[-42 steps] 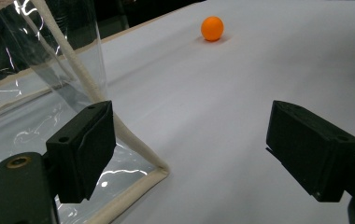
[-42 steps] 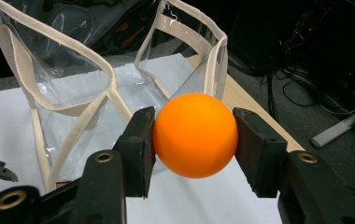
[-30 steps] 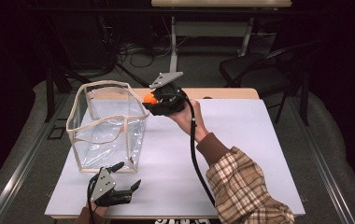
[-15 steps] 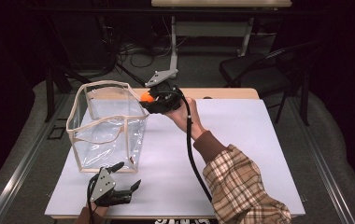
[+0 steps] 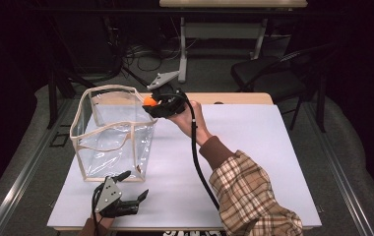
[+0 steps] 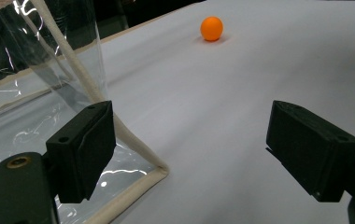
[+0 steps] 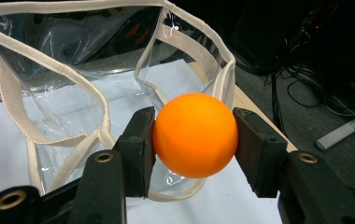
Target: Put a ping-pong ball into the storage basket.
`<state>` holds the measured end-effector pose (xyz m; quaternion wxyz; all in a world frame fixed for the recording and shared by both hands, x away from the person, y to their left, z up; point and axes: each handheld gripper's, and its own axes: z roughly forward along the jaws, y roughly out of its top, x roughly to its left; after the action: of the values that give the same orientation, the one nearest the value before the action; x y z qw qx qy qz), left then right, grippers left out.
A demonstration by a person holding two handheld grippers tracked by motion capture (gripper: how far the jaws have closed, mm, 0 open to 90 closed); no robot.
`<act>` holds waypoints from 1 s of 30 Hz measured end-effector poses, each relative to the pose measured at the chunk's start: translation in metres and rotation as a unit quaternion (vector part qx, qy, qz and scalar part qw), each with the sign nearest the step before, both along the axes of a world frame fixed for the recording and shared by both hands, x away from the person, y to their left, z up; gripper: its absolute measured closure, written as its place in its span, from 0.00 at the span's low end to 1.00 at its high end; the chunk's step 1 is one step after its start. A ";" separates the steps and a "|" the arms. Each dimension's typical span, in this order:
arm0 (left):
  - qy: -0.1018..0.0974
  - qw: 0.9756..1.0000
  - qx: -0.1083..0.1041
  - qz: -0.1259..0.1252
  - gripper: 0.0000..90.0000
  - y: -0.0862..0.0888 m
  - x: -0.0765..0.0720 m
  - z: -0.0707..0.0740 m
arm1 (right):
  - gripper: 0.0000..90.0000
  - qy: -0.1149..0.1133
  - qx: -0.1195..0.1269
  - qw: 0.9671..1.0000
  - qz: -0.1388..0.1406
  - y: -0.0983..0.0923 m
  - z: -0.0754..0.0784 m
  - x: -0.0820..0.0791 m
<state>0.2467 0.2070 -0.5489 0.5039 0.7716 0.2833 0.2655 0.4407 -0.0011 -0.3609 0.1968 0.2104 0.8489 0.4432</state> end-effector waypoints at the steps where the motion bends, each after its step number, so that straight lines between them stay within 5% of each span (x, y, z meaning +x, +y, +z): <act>1: 0.000 1.000 0.000 -0.002 0.18 0.000 0.000 0.000 | 0.57 0.001 -0.001 1.000 0.000 0.002 0.000 0.000; 30: 0.001 1.000 -0.001 -0.001 0.18 0.000 0.000 0.000 | 0.57 0.031 -0.020 0.999 0.014 0.035 -0.014 0.008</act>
<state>0.2467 0.2072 -0.5491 0.5046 0.7716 0.2836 0.2639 0.4491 0.0335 -0.3751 0.1682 0.2083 0.8662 0.4219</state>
